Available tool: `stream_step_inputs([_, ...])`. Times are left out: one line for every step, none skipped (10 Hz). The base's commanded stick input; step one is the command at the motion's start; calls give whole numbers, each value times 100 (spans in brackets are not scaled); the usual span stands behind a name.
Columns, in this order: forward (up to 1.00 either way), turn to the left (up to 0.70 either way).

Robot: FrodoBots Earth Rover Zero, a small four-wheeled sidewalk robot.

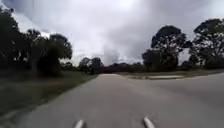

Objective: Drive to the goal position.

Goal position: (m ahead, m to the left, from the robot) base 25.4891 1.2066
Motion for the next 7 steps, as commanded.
stream_step_inputs([85, 0])
stream_step_inputs([85, 0])
stream_step_inputs([85, 0])
stream_step_inputs([85, 0])
stream_step_inputs([85, 0])
stream_step_inputs([85, 0])
stream_step_inputs([85, 0])
